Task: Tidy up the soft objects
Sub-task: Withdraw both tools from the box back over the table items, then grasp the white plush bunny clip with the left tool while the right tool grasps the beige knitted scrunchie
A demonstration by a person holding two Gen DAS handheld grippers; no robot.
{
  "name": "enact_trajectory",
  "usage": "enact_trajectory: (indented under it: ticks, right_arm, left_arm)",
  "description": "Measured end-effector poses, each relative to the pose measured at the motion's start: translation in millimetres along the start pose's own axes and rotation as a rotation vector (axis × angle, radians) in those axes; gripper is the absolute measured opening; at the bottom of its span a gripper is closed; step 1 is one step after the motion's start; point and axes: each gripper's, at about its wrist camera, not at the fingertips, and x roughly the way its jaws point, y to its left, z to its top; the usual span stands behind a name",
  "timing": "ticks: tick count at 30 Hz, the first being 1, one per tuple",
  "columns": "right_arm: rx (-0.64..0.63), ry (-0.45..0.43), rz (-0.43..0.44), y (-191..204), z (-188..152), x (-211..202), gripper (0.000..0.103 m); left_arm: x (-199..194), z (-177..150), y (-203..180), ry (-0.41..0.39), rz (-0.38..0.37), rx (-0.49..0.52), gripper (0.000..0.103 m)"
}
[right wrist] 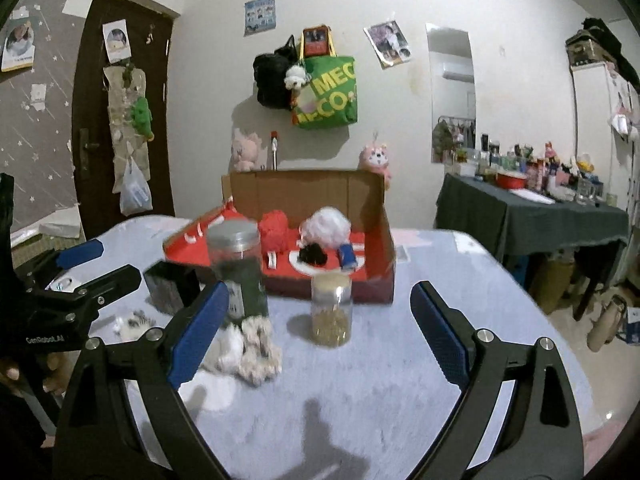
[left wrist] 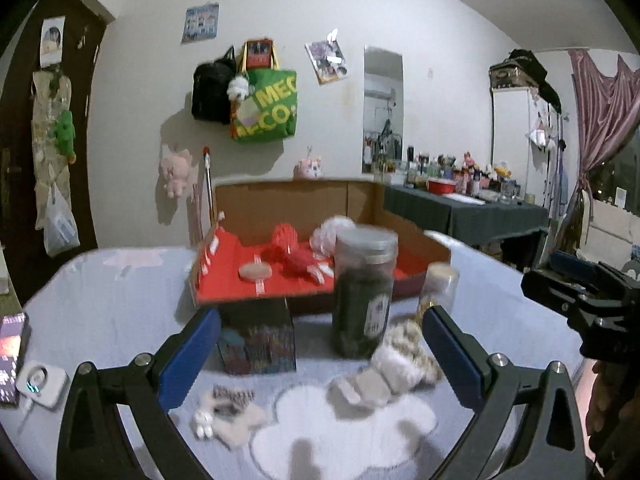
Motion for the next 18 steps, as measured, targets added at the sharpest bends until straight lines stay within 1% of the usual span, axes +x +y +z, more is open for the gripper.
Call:
enact_trajectory:
  ticks: [3,7,13,18]
  right_arm:
    - [0.015,0.045,-0.003,0.8,-19.3,11.1,0.093]
    - [0.055,0.107,0.015,-0.2,-37.9,27.2,0.093]
    - [0.067,0.174,0.033,3.5,-49.7,47.2,0.093]
    - [0.063,0.217,0.051,8.4,-52.8,61.1,0.093]
  left_arm:
    - [5.4,-16.2,3.9,0.037,0.004,-0.019,0.103]
    - [16.0,-34.2,10.1,0.088,0.043,-0.022,0.103]
    - [24.9,-48.8,24.5,0.142,0.088,-0.048,0.103]
    - [32.5,-52.6,37.7,0.200,0.117,-0.065,0.103]
